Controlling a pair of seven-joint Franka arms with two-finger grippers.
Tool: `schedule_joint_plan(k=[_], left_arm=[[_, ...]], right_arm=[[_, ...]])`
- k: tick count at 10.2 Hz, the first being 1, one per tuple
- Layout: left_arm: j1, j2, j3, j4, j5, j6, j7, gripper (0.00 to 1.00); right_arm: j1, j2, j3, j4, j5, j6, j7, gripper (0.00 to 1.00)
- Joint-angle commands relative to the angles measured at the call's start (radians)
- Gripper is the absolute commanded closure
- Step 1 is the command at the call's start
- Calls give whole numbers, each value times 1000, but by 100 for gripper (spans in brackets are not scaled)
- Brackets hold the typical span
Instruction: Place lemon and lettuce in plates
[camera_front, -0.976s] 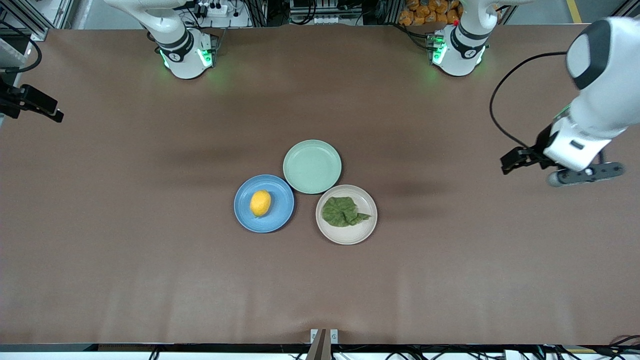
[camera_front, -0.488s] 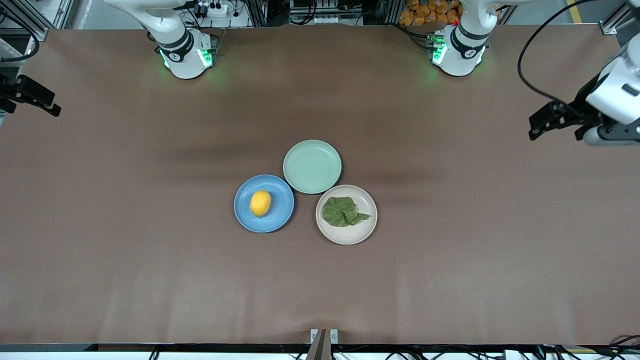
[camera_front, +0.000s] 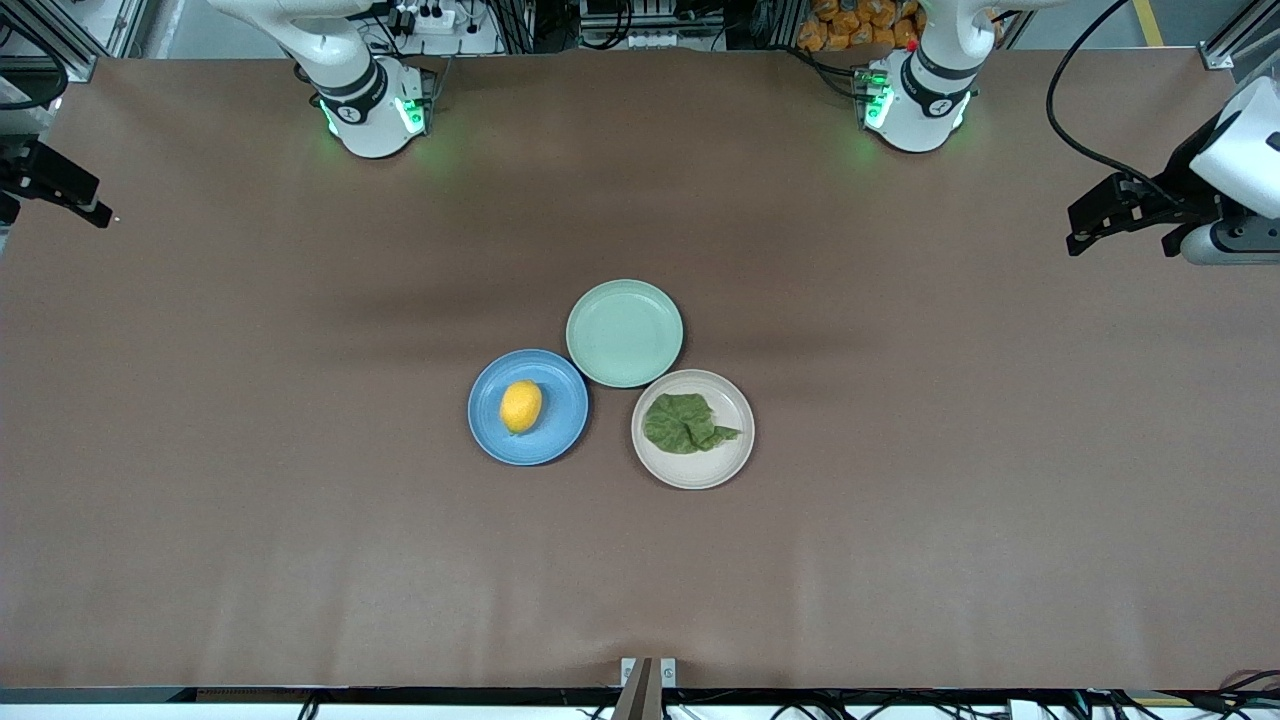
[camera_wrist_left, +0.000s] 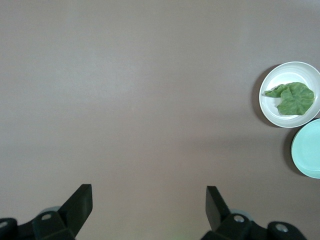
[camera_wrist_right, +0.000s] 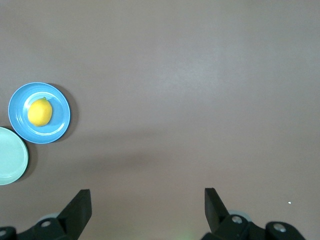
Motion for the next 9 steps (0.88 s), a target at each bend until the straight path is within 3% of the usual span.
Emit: schedule_joint_plan(k=[1,5,9], left_arm=[[6,20,-6,46,4,-23,31,0],[0,20,-5,46,4,-23,30,0],[0,26,-3,46,4,-23,30,0]], right_arm=[[2,15,5,13,-11,9,-3,0],[-20,77,34,93,-16,-14,-4,0],[-32,81,35,95,-16,-12,-12,0]])
